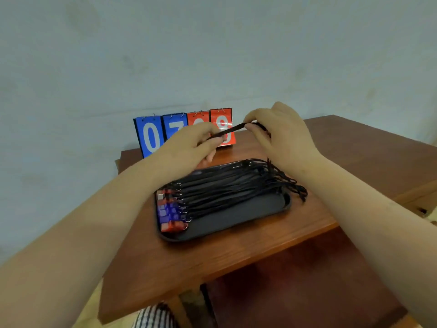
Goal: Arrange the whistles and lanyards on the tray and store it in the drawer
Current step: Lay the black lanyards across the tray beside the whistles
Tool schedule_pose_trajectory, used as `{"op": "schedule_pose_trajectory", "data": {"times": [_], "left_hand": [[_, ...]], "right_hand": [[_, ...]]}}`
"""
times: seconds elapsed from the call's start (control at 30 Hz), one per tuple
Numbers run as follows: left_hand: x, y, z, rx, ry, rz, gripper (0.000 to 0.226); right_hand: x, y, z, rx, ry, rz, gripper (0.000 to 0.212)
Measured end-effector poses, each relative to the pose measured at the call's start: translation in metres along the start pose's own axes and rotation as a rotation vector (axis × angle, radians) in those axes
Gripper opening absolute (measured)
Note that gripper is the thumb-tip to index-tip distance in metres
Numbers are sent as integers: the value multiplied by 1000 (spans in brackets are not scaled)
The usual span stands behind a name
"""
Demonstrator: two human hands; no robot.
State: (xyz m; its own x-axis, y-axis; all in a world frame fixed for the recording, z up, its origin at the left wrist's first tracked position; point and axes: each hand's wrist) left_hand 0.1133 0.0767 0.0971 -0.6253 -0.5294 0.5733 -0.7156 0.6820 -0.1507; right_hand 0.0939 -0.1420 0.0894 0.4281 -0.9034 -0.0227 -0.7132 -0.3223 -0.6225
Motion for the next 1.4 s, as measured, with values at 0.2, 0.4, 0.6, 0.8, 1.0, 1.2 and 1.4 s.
{"op": "schedule_pose_trajectory", "data": {"times": [0.2,0.4,0.6,0.8,1.0,1.2,1.4], "left_hand": [[-50,62,8,42,-77,-74,20],[-94,85,56,173,-78,-155,33],[-114,90,102,328,-57,-113,37],[-114,87,110,367,-78,-159,16],[-118,85,113,301,-231,-121,12],[-115,87,115,287,-250,-148,14],[-115,88,116,222,-275,-159,18]], "right_hand": [[8,25,29,-171,122,-59,39],[40,77,65,-249,145,2,41],[73,119,94,-164,140,159,38],[83,136,116,-139,102,229,30],[86,139,114,-122,2,399,17],[86,140,110,-103,0,519,19],[82,139,106,-151,-79,640,19]]}}
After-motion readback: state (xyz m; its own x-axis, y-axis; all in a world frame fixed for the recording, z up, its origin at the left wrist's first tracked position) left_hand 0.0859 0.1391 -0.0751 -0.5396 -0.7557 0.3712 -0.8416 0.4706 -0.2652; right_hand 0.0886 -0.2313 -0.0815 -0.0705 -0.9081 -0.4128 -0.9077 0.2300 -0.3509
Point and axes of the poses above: each hand's wrist, its own y-axis away from the middle knuckle, its own z-axis out of the palm, x = y × z, and after that the axes turned 15 degrees about -x, right-handed
